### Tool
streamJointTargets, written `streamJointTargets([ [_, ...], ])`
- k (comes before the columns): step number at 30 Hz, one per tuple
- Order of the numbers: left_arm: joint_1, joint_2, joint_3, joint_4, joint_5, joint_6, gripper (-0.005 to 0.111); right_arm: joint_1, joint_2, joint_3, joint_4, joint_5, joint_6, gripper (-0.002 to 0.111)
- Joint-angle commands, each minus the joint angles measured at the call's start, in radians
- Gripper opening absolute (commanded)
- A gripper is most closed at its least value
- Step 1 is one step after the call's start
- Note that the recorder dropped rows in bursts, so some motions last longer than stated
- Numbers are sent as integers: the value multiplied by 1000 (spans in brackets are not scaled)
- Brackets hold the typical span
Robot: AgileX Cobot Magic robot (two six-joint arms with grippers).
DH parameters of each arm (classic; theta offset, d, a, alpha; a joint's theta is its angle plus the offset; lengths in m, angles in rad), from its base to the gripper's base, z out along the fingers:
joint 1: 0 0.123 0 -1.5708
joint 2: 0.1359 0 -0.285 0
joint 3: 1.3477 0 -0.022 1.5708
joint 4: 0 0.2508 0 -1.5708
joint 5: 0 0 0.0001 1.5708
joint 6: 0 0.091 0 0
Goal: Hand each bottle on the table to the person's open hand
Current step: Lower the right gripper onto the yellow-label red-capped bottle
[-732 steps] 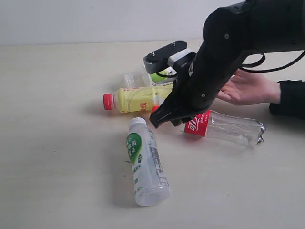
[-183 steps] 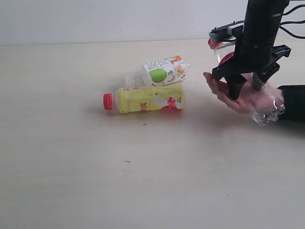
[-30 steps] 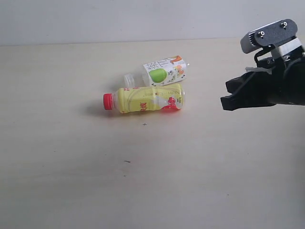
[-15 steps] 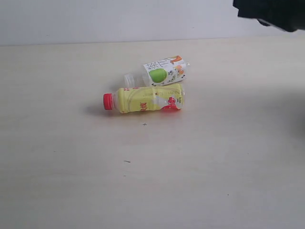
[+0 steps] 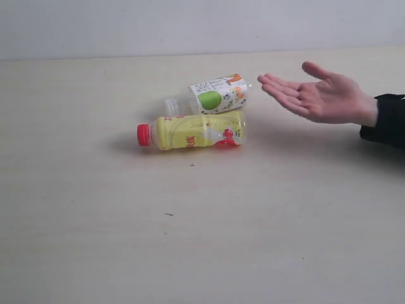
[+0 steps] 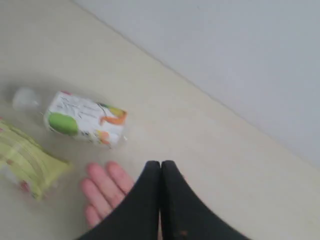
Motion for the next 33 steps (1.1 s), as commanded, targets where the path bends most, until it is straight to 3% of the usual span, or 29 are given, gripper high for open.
streamJointTargets([
  [1, -4, -6, 3, 2, -2, -1, 2, -5, 97, -108, -242, 208, 148, 0],
  [5, -4, -6, 3, 2, -2, -1, 2, -5, 154, -154, -219, 326, 92, 0],
  [9, -4, -6, 3, 2, -2, -1, 2, -5, 181, -159, -71, 387, -49, 0],
  [14, -4, -6, 3, 2, -2, -1, 2, 130, 208, -159, -59, 392, -104, 0],
  [21, -4, -6, 3, 2, -2, -1, 2, 259, 269, -159, -39, 333, -221, 0],
  [27, -4, -6, 3, 2, -2, -1, 2, 273, 330, -159, 99, 290, -357, 0],
  [33, -4, -6, 3, 2, -2, -1, 2, 273, 411, -159, 101, 162, -427, 4],
])
